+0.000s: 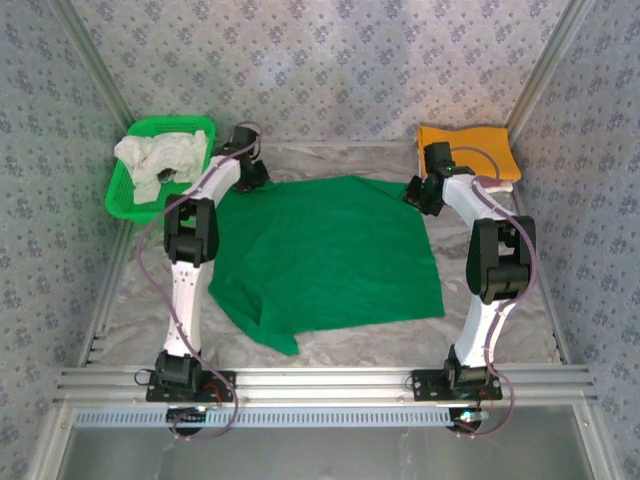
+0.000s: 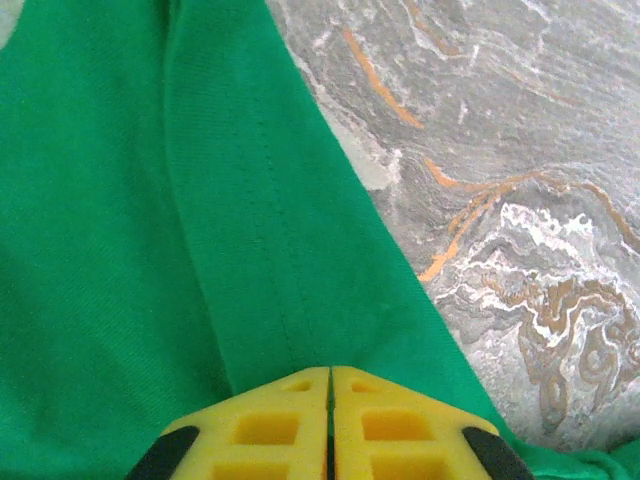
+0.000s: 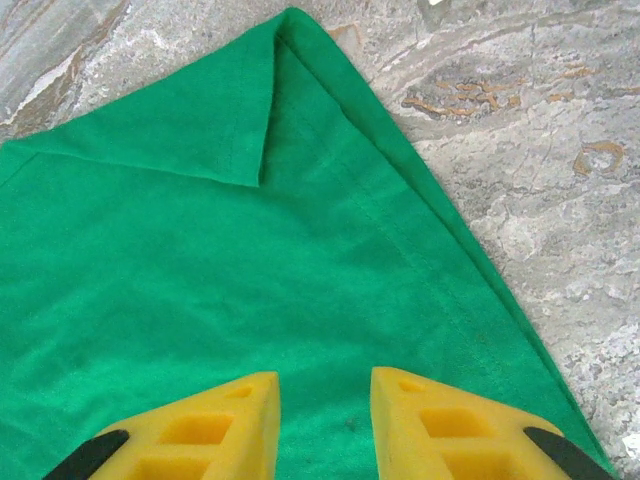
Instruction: Fold and stack the t-shirts
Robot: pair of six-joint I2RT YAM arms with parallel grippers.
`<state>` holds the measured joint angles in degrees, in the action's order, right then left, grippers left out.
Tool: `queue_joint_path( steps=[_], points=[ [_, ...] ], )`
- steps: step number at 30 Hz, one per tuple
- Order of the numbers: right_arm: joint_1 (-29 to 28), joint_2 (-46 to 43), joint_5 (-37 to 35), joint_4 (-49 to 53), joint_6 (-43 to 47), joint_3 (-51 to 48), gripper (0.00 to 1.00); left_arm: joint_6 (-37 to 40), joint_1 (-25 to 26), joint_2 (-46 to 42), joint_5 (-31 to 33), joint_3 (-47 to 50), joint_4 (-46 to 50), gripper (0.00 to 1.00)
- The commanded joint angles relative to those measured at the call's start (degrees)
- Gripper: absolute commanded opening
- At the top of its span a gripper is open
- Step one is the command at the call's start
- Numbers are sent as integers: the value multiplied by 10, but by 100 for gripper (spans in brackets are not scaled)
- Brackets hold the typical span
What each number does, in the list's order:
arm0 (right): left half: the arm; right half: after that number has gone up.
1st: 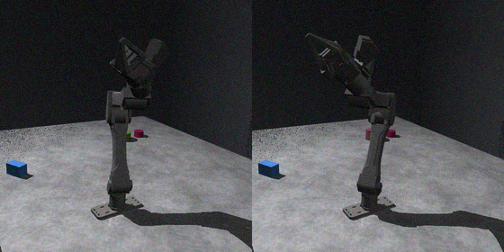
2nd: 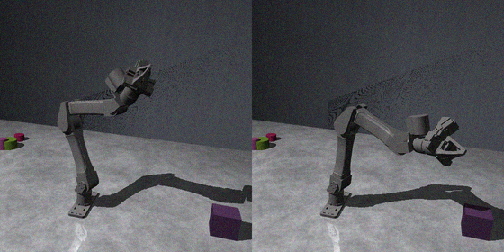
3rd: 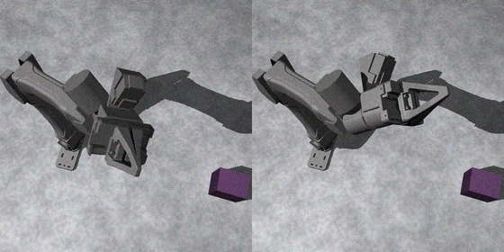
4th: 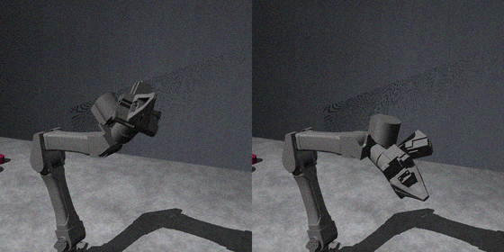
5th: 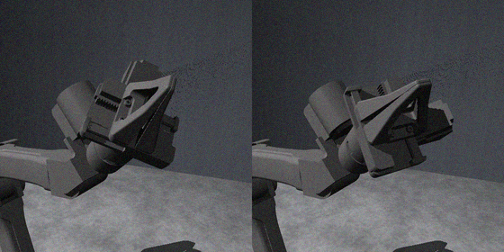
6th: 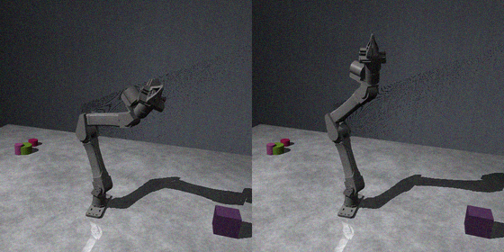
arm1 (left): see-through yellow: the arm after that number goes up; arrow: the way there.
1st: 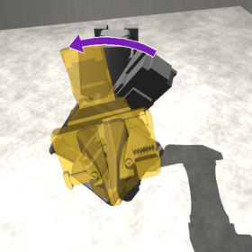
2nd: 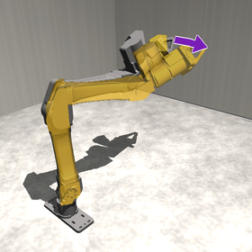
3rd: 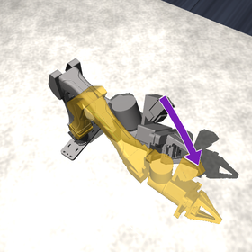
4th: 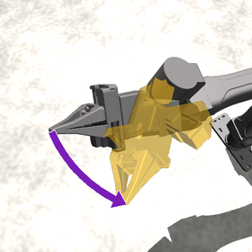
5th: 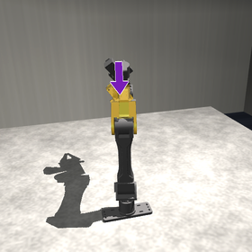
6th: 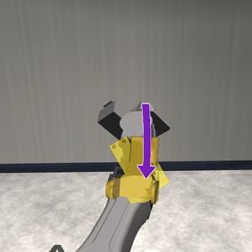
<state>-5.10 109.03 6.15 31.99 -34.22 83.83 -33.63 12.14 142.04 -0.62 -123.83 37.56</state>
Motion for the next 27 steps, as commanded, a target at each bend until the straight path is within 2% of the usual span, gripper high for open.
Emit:
queue_joint_path(
  steps=[1,6,13,17,20,22,23,24,25,26,27],
  points=[
    [4,-16,-7,22,9,19,33,1,5,14,-4,-28,-1,3],
    [3,-13,-5,18,10,21,33,12,9,54,0,-116,33,0],
    [-5,-5,6,11,6,26,33,18,16,173,-2,-352,92,0],
    [-8,3,12,9,7,35,33,44,21,184,-30,-385,18,0],
    [-10,11,22,3,7,43,34,92,29,177,-48,-385,-60,10],
    [-12,12,25,-8,6,43,34,111,32,170,-49,-385,-103,6],
    [-13,16,28,-8,6,47,34,124,32,164,-55,-385,-132,8],
    [-14,21,29,-7,5,50,35,135,33,160,-58,-385,-155,16],
    [-14,24,32,-6,5,54,36,144,34,155,-55,-388,-181,36],
    [-15,28,36,-6,6,58,37,147,33,151,-53,-392,-197,63],
    [-15,30,36,-5,7,60,38,150,33,146,-57,-400,-198,68]
  ],
)
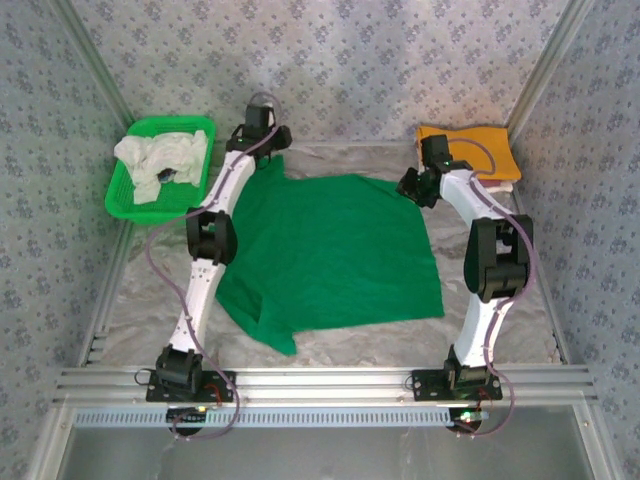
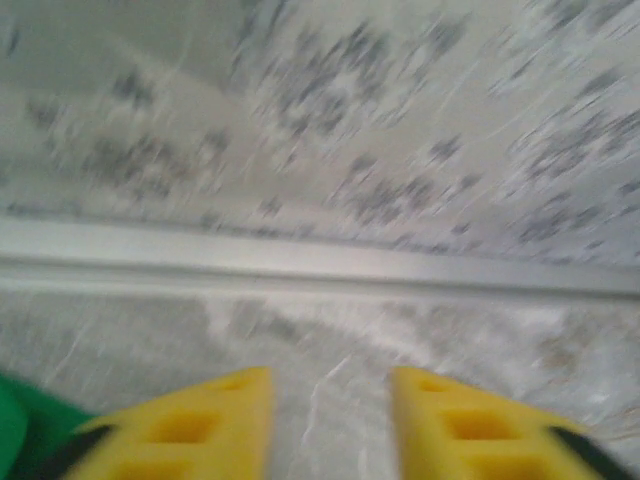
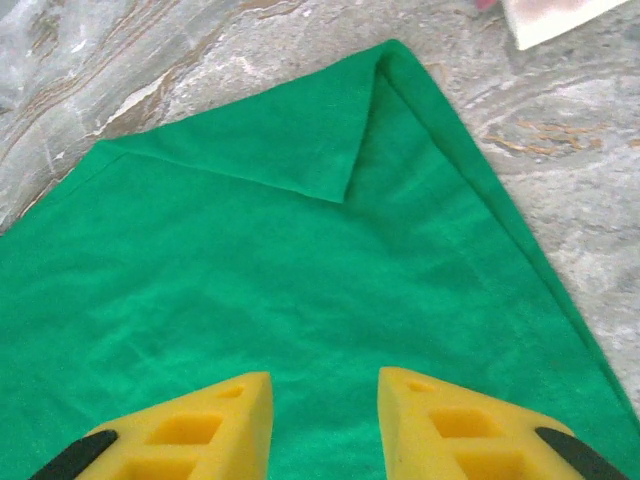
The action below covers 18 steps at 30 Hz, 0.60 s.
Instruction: Fold and stack the t-shirts
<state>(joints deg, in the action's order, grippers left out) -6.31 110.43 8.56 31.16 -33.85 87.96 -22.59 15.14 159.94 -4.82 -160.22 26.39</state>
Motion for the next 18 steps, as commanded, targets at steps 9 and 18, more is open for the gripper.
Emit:
queue_joint_path(
  steps=[9,18],
  points=[
    [3,59,44,23,-8,52,45,104,37,-223,28,106,45,63],
    [21,147,58,30,-14,135,48,-43,49,-641,37,858,-242,69]
  ],
)
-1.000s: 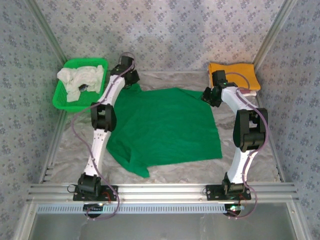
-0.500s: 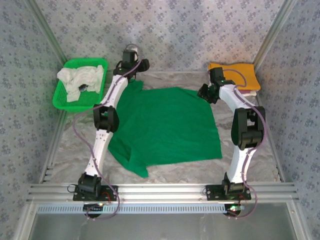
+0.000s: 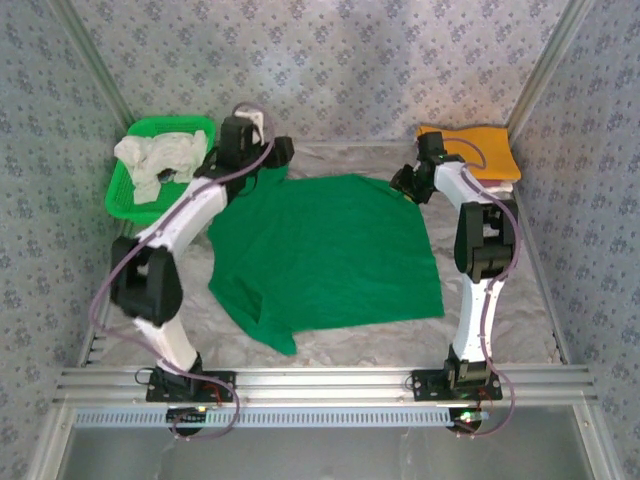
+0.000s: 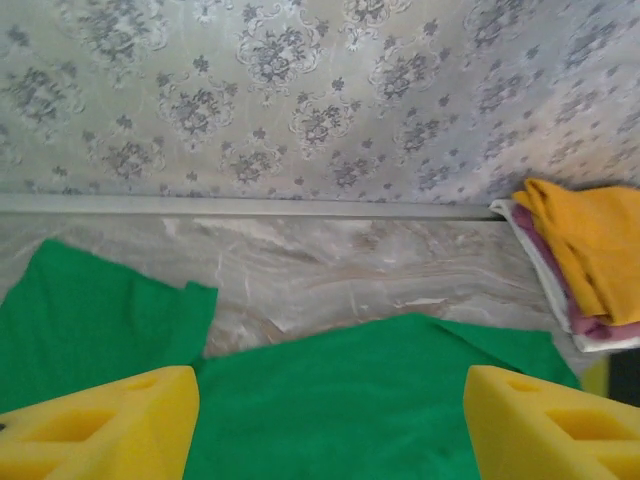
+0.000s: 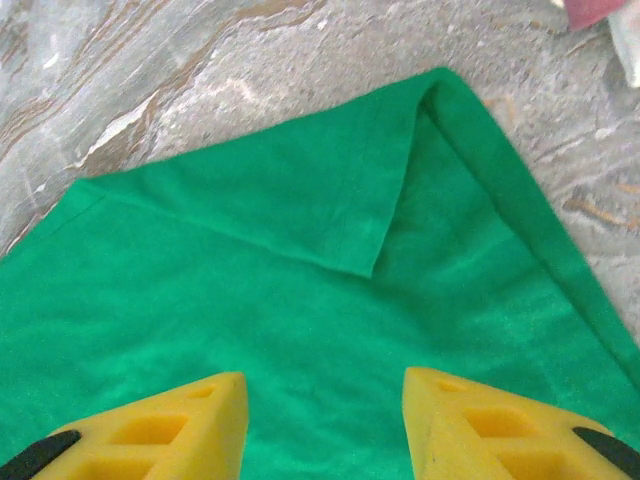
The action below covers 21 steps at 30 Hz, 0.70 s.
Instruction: Fold and stack the t-shirts
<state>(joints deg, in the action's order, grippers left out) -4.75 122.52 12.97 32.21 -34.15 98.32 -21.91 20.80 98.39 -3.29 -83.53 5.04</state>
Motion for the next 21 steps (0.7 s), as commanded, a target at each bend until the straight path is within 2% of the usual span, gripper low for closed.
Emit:
queue_joint_path(
  steps=[1,6,14,17,19,21],
  points=[
    [6,36,14,20,-11,40,48,-56,-8,-41,30,121,-11,68],
    [5,82,11,28,-21,87,47,-67,-11,-96,71,260,31,62],
    [-5,127,12,27,-44,122,46,-85,-26,-87,87,343,38,60],
    [-5,135,13,4,-51,124,41,-84,-30,-74,91,355,35,59],
    [-6,138,11,-4,-54,127,32,-82,-33,-69,92,360,31,58],
    [-7,139,7,-14,-61,127,28,-79,-34,-68,97,365,25,57]
  ],
)
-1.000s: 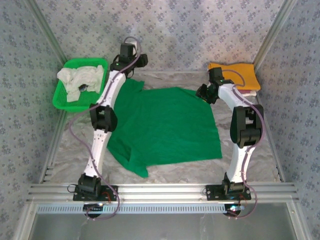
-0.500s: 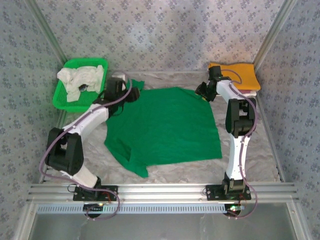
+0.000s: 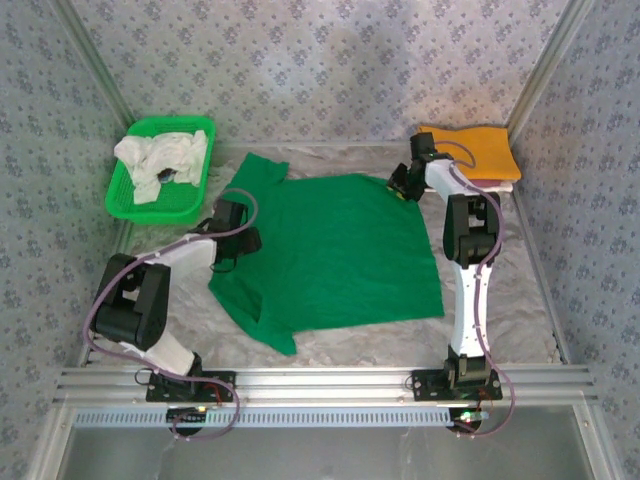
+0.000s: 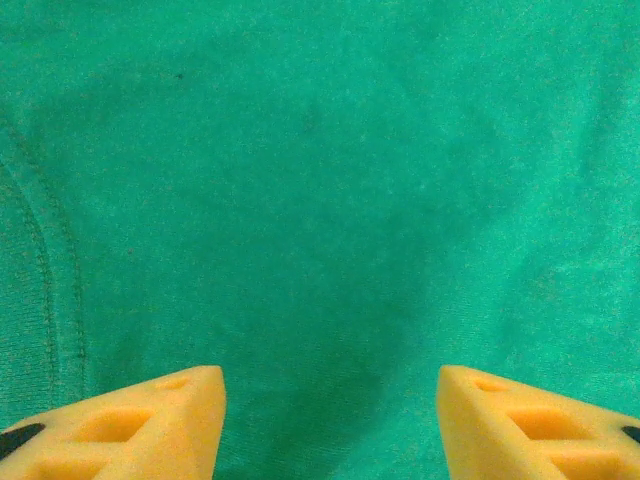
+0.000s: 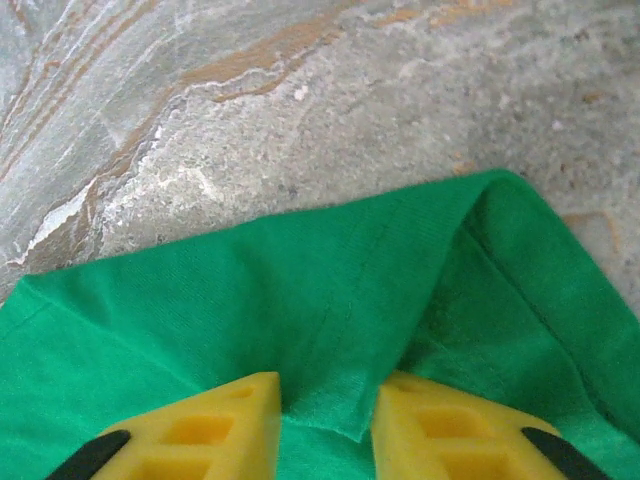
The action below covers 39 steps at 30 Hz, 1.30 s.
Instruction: Fold and stack the t-shirts
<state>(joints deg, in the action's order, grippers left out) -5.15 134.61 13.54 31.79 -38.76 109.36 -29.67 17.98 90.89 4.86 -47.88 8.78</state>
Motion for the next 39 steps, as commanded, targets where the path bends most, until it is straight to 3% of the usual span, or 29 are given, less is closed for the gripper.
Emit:
queue_joint_path(
  steps=[1,7,13,14,16,17,19,23,25,28,30,34,39],
  points=[
    [-3,18,0,-11,-18,18,26,-1,-7,8,17,10,-12,57],
    [1,34,0,-10,-33,56,5,2,-18,-4,21,18,-13,56],
    [17,82,-1,11,-40,179,2,10,-49,-13,15,-18,16,57],
    [22,85,-1,5,-43,193,5,11,-51,-20,16,-22,19,57],
    [30,86,-2,12,-45,220,47,15,-51,-33,14,-24,25,59],
    [33,80,-3,18,-42,224,61,15,-51,-36,15,-29,38,60],
    [38,59,2,23,-31,220,68,15,-51,-36,18,-36,64,60],
    [21,-41,-36,59,22,137,65,14,-52,-11,4,-40,75,60],
    [-1,-106,-69,54,62,48,53,11,-52,10,4,-53,79,60],
    [-41,-168,-136,51,85,-73,27,3,-55,54,0,-83,86,57],
    [-73,-172,-185,73,97,-101,14,3,-55,88,-12,-113,93,56],
    [-103,-133,-219,114,106,-87,4,1,-54,145,-23,-165,112,54],
    [-105,-64,-231,150,97,-25,0,3,-54,198,-17,-217,129,53]
  ],
)
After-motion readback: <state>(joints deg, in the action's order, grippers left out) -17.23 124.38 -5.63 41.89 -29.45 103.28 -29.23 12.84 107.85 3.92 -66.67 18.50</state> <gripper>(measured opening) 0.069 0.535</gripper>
